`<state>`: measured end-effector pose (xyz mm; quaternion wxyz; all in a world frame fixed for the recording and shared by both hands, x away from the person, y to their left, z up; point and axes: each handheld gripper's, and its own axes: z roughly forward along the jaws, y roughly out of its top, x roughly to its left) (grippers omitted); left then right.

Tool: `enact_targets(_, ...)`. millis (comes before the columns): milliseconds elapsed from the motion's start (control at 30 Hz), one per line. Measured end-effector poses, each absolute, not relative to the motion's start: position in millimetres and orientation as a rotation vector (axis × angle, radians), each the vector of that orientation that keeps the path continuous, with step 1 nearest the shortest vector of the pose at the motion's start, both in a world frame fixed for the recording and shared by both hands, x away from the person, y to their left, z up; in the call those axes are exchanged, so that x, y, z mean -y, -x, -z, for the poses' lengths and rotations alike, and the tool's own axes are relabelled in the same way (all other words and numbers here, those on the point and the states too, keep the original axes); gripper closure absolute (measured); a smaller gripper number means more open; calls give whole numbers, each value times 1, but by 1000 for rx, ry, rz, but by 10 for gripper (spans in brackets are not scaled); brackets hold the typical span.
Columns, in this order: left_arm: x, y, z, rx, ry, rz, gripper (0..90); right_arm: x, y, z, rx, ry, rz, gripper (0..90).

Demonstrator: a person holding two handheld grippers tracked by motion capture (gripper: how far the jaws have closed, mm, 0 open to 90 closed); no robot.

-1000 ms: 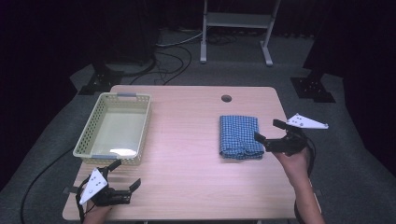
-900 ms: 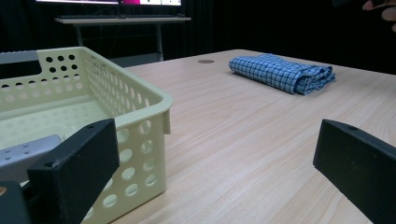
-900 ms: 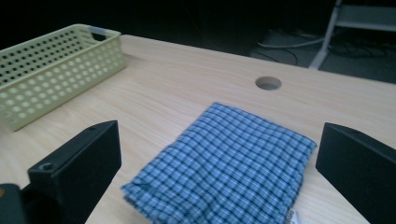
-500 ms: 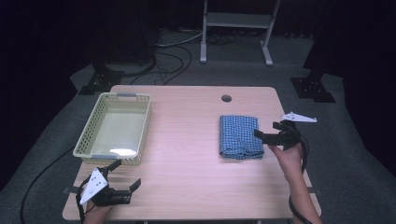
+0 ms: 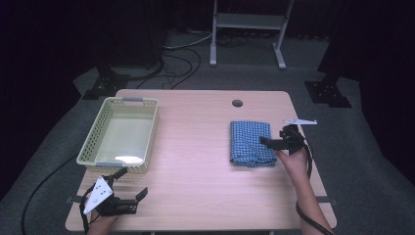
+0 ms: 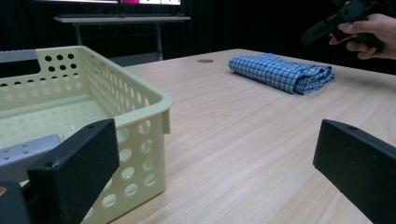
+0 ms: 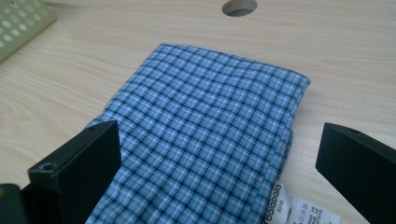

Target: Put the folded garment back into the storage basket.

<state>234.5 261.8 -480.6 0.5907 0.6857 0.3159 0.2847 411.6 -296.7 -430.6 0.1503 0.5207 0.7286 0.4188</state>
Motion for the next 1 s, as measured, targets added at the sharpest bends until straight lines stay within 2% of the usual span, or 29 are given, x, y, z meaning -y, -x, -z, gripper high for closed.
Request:
enact_targets(467, -262, -234, 481, -738, -1593, -664, 0, 291, -430, 460, -2159, -1565, -1098, 0)
enact_targets(1000, -262, -235, 481, -745, -1594, -665, 0, 283, -435, 472, -2190, -1570, -1012, 0)
